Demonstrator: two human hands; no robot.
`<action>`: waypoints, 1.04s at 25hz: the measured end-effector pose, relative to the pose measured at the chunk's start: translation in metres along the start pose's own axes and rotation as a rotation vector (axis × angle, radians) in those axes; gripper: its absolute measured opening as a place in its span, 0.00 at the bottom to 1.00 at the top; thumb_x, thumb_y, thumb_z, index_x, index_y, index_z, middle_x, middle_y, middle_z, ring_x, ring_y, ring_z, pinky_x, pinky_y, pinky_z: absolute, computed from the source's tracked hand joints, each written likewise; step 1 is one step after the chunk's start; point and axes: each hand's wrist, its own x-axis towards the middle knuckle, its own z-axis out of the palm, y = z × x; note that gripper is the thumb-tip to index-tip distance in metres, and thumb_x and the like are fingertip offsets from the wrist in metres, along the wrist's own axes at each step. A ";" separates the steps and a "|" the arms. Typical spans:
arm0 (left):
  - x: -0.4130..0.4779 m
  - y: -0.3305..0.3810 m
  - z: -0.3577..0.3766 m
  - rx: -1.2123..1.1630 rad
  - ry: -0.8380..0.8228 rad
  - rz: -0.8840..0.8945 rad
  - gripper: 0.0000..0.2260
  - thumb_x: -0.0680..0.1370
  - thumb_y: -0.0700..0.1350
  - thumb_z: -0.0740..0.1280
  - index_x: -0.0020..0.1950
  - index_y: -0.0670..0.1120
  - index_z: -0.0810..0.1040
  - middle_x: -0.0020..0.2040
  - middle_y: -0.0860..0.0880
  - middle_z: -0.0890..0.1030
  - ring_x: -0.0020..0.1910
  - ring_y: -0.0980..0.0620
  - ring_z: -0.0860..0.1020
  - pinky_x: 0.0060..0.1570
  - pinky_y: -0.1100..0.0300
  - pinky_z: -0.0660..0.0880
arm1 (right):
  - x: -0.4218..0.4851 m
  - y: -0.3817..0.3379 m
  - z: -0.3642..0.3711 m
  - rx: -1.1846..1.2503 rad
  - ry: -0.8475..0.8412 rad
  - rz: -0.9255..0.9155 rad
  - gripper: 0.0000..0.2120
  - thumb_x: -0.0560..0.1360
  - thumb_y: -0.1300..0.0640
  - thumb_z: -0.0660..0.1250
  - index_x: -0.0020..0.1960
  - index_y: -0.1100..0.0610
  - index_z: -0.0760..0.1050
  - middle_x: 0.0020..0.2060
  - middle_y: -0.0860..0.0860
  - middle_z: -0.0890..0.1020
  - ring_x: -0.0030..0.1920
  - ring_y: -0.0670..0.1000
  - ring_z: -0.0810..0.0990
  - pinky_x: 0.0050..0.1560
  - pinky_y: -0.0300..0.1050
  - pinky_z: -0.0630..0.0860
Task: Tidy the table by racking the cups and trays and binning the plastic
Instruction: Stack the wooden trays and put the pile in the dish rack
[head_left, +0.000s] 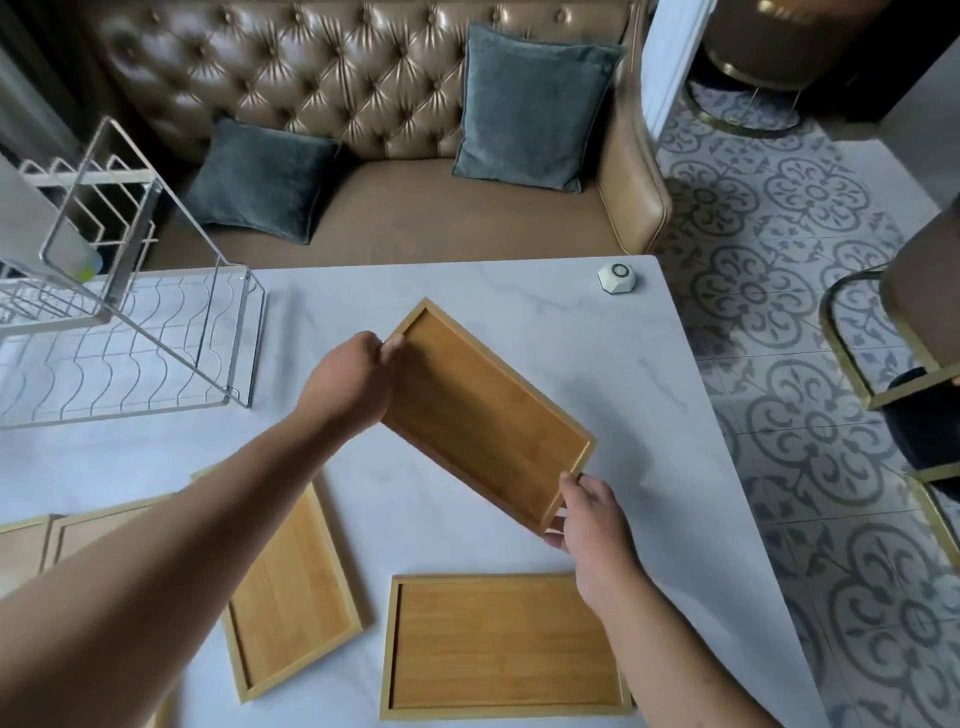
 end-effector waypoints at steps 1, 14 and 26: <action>-0.019 -0.003 0.002 -0.094 -0.003 -0.075 0.23 0.86 0.62 0.54 0.38 0.48 0.68 0.35 0.48 0.75 0.34 0.51 0.72 0.31 0.54 0.61 | -0.001 -0.005 -0.010 -0.128 0.053 -0.108 0.12 0.83 0.45 0.61 0.51 0.53 0.74 0.41 0.54 0.81 0.41 0.56 0.84 0.37 0.48 0.82; -0.253 -0.099 0.086 0.297 -0.216 -0.032 0.25 0.84 0.65 0.43 0.41 0.53 0.71 0.36 0.51 0.81 0.37 0.44 0.80 0.34 0.53 0.69 | -0.044 0.107 -0.110 -1.242 0.123 -0.516 0.18 0.85 0.42 0.50 0.41 0.51 0.65 0.38 0.51 0.83 0.42 0.59 0.83 0.34 0.48 0.69; -0.267 -0.103 0.106 0.314 -0.194 -0.062 0.23 0.84 0.65 0.45 0.43 0.54 0.71 0.33 0.54 0.75 0.33 0.50 0.73 0.33 0.54 0.68 | -0.034 0.137 -0.117 -1.352 0.103 -0.525 0.19 0.85 0.41 0.47 0.52 0.50 0.72 0.44 0.49 0.85 0.46 0.56 0.85 0.37 0.48 0.71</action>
